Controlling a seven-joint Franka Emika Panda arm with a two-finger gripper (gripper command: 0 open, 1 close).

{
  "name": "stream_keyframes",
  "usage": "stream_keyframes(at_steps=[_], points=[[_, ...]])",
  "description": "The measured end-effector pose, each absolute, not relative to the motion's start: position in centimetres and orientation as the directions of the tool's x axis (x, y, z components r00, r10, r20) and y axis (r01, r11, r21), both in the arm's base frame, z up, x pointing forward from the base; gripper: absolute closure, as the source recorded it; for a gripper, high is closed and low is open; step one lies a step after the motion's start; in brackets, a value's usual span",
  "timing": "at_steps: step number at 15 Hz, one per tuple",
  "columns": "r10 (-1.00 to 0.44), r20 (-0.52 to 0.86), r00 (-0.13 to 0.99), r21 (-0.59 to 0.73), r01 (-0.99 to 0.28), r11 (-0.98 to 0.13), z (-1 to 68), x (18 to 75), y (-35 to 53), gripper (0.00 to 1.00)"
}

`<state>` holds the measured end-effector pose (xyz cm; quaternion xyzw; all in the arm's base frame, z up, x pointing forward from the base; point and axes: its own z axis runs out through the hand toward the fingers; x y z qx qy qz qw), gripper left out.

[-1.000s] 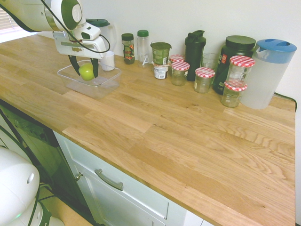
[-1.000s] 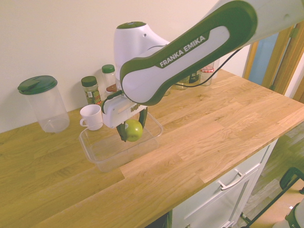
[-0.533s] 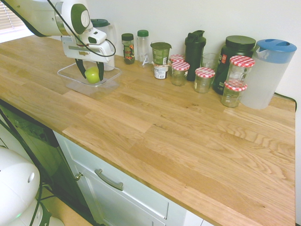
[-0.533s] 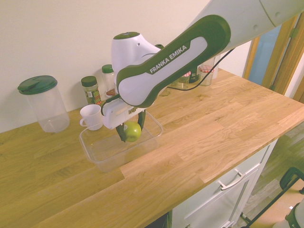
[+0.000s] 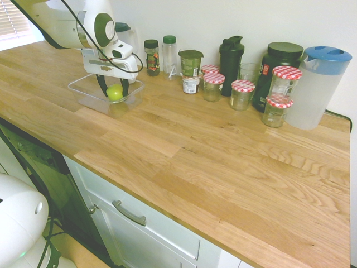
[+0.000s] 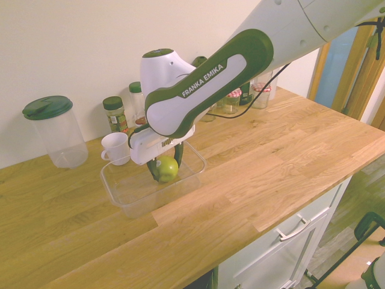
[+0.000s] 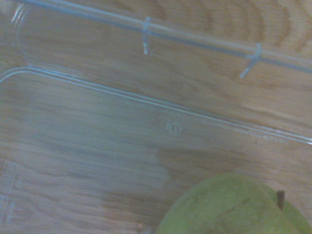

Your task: Put the apple into the container

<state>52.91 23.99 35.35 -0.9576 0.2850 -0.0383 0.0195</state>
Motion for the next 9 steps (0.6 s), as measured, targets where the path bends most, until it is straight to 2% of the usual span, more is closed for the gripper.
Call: stream_keyframes(at_steps=[5,7,9], points=[[-0.545,0.068,0.836,-0.064,-0.541,-0.838,36.3,53.2,24.4,0.00],[-0.566,0.071,0.821,-0.054,-0.563,-0.824,39.6,53.6,23.5,0.00],[-0.630,0.045,0.775,-0.034,-0.629,-0.776,45.6,53.1,18.8,0.00]])
